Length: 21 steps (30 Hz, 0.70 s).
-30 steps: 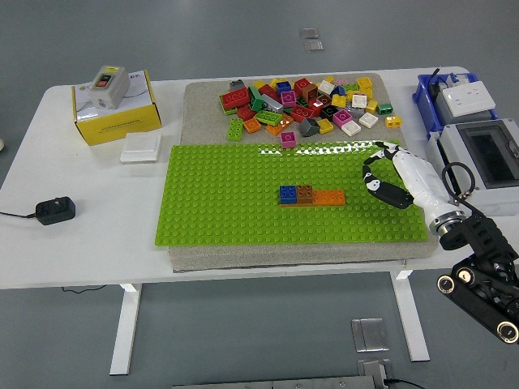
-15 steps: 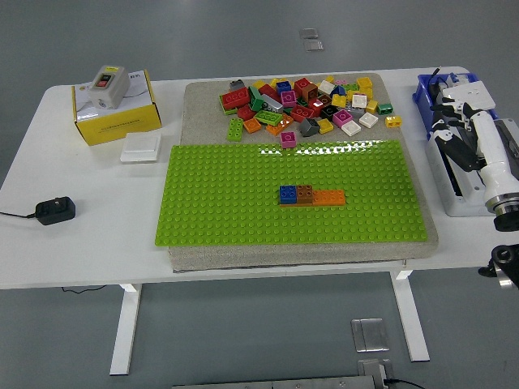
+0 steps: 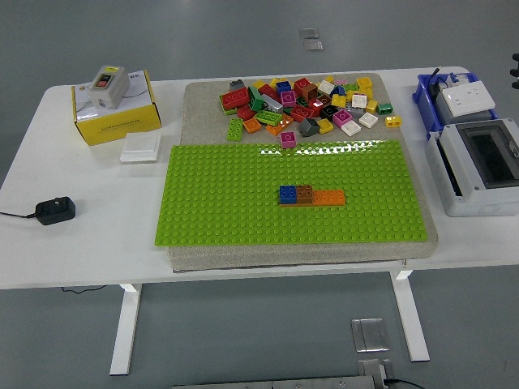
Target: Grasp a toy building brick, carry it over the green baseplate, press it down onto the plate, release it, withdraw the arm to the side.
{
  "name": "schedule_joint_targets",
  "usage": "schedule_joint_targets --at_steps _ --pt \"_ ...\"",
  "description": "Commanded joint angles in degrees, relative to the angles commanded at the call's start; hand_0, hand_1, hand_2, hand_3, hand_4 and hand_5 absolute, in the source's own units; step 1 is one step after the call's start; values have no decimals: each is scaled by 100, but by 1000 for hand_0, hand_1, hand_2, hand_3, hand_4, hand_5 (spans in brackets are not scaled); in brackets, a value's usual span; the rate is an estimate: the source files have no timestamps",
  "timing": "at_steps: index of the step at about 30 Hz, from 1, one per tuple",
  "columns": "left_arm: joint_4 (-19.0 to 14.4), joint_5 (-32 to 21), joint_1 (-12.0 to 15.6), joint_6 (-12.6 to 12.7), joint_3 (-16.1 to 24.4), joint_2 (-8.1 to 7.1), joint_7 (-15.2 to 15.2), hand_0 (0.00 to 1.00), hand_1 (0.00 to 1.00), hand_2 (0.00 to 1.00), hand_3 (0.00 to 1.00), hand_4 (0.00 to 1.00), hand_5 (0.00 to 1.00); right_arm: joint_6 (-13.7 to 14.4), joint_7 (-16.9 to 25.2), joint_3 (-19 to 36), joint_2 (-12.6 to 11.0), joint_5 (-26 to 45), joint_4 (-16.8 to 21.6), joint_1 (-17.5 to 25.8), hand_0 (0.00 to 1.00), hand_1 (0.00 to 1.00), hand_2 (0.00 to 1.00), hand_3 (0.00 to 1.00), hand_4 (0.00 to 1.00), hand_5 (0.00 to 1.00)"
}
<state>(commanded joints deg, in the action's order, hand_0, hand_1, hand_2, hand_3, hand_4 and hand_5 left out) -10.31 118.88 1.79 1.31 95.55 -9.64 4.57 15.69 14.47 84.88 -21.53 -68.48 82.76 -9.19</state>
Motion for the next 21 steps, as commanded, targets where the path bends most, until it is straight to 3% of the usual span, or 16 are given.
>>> schedule_joint_targets --at_steps 3,5,14,16,21 --pt "0 -236 -47 26 -192 -36 29 630 602 555 624 120 664 -43 9 53 -7 283 64 42 678 741 837 696 728 948" --pt "0 -379 -68 44 -315 -55 34 629 601 553 621 118 663 -30 -14 51 -17 300 125 60 670 740 821 691 764 998" --pt "0 -727 -86 86 -618 -72 63 628 601 554 612 96 651 122 -252 -139 -68 -64 267 99 672 739 818 696 775 998" --pt "0 -714 -83 90 -582 -79 73 627 601 558 607 91 649 263 -481 -367 -89 -392 403 56 674 738 813 694 777 998" --pt "0 -186 1 3 -43 -40 140 627 601 558 607 91 649 349 -1043 -1058 -144 -1170 411 -380 674 738 813 694 777 998"
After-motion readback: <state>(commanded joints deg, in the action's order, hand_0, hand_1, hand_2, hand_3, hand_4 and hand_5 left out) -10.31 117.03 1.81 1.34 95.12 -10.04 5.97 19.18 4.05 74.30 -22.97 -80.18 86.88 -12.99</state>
